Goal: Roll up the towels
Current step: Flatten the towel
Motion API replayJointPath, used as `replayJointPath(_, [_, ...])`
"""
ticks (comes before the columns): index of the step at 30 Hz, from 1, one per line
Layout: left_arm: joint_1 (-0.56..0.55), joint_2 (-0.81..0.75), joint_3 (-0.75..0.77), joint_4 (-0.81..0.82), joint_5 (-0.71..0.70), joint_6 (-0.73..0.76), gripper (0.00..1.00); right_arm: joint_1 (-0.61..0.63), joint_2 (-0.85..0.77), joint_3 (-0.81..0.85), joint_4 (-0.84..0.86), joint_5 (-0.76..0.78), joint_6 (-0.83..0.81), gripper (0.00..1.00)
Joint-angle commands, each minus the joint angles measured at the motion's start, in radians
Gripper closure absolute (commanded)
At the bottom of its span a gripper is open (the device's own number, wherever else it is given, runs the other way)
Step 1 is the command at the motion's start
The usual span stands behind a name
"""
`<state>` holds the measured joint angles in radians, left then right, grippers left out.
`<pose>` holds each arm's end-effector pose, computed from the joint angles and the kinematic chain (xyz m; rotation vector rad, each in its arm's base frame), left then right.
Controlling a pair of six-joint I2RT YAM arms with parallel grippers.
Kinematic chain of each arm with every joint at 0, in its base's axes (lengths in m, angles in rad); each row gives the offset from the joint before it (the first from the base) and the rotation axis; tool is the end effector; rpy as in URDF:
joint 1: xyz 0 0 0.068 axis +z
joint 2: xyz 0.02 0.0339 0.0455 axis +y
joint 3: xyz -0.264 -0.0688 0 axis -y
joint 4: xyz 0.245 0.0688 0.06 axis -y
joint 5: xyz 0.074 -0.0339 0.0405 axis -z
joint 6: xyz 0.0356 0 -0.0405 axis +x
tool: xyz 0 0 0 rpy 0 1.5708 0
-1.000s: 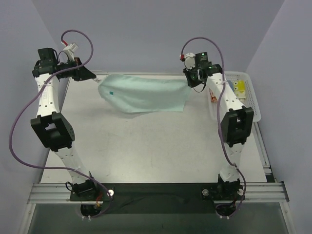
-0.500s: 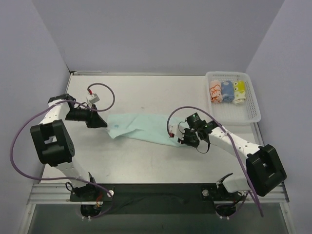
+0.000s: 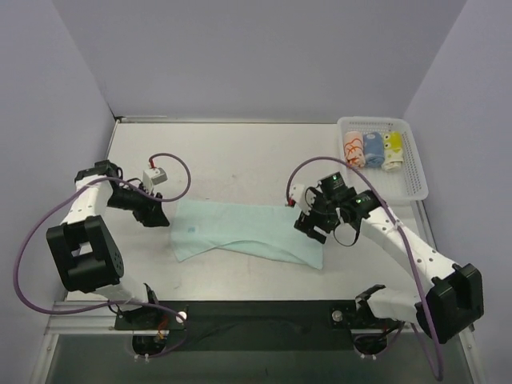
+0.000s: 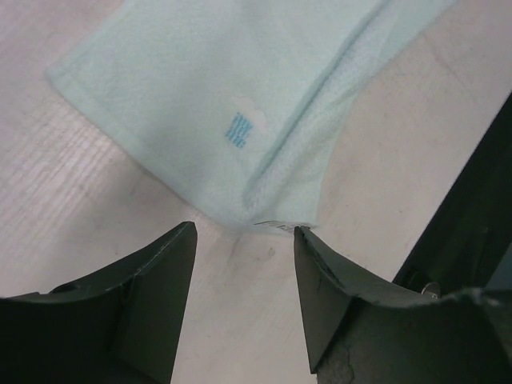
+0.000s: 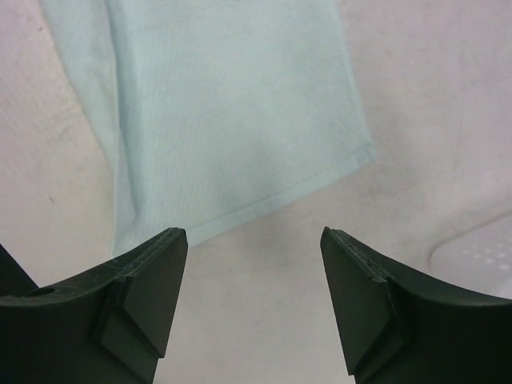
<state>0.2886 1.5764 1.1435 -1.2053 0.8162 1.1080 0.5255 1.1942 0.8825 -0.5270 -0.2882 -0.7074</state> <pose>0.2590 0.0498 0.2310 0.9709 2.3280 -0.8899 0.2084 0.1326 0.2605 -1.4819 1.8627 0.2607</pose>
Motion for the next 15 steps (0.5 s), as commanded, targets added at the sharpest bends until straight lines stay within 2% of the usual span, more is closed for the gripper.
replayJointPath(1, [-0.055,-0.026,0.007,0.240,-0.098,-0.274,0.38,-0.111,0.094,0.108,-0.074,-0.087,0.204,0.32])
replayJointPath(3, [-0.089,-0.015,-0.001,0.351,-0.182,-0.342,0.39,-0.209,0.211,0.163,-0.082,-0.133,0.300,0.38])
replayJointPath(6, [-0.141,0.025,0.012,0.427,-0.244,-0.422,0.39,-0.292,0.335,0.262,-0.094,-0.175,0.397,0.39])
replayJointPath(10, [-0.189,0.091,0.027,0.539,-0.322,-0.499,0.38,-0.298,0.484,0.331,-0.065,-0.045,0.471,0.43])
replayJointPath(15, [-0.246,0.180,0.090,0.570,-0.403,-0.516,0.39,-0.297,0.607,0.384,-0.025,0.092,0.513,0.46])
